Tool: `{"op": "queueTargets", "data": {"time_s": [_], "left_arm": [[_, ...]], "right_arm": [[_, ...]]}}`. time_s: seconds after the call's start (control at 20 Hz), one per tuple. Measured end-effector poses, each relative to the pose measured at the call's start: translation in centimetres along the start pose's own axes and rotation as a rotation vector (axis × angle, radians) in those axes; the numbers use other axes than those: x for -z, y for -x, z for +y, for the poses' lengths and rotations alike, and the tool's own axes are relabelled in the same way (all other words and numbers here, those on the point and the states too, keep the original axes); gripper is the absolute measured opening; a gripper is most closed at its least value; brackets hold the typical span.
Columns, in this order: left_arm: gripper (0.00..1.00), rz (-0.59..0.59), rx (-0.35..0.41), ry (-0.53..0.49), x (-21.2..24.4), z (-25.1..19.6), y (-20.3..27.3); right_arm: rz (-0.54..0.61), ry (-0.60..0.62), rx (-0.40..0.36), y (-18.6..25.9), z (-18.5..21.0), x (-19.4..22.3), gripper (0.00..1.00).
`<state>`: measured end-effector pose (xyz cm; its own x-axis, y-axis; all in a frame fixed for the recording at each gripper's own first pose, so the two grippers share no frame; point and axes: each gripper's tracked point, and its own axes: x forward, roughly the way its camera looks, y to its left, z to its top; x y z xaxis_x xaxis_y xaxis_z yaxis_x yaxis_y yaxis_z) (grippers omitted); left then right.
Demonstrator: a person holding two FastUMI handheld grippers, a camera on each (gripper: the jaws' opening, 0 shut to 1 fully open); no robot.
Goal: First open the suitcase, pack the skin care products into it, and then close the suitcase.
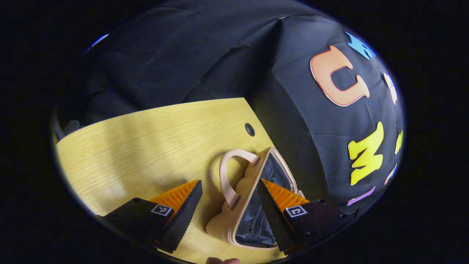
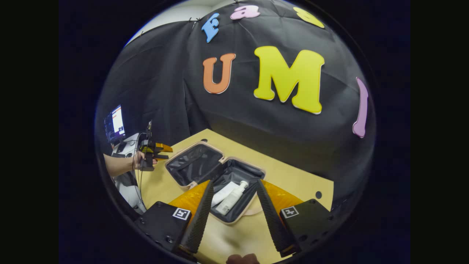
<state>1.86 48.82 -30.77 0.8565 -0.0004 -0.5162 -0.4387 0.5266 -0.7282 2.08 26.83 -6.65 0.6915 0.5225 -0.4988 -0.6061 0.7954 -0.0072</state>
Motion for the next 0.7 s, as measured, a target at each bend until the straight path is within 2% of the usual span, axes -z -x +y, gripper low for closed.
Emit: {"op": "queueTargets", "data": {"time_s": [0.2, 0.4, 0.6, 0.65, 0.7], "left_arm": [[0.94, 0.017, -0.008, 0.026, 0.7, 0.7, -3.0], [0.84, 0.016, -0.019, 0.058, 0.6, 0.9, -4.7], [0.55, 0.022, -0.039, 0.098, 0.3, 0.8, -5.6], [0.56, 0.026, -0.039, 0.106, 0.2, 0.6, -5.7], [0.37, 0.024, -0.055, 0.104, -0.1, 0.6, -5.8]], "right_arm": [[0.007, -0.025, 0.037, 0.2, -0.7, 0.2, 0.72], [0.028, -0.031, 0.059, 0.4, -1.2, 1.3, 0.72], [0.064, -0.058, 0.09, 1.1, -2.2, 3.6, 0.72], [0.064, -0.057, 0.098, 1.3, -2.4, 3.9, 0.72], [0.063, -0.061, 0.103, 1.5, -2.6, 4.0, 0.7]]}}
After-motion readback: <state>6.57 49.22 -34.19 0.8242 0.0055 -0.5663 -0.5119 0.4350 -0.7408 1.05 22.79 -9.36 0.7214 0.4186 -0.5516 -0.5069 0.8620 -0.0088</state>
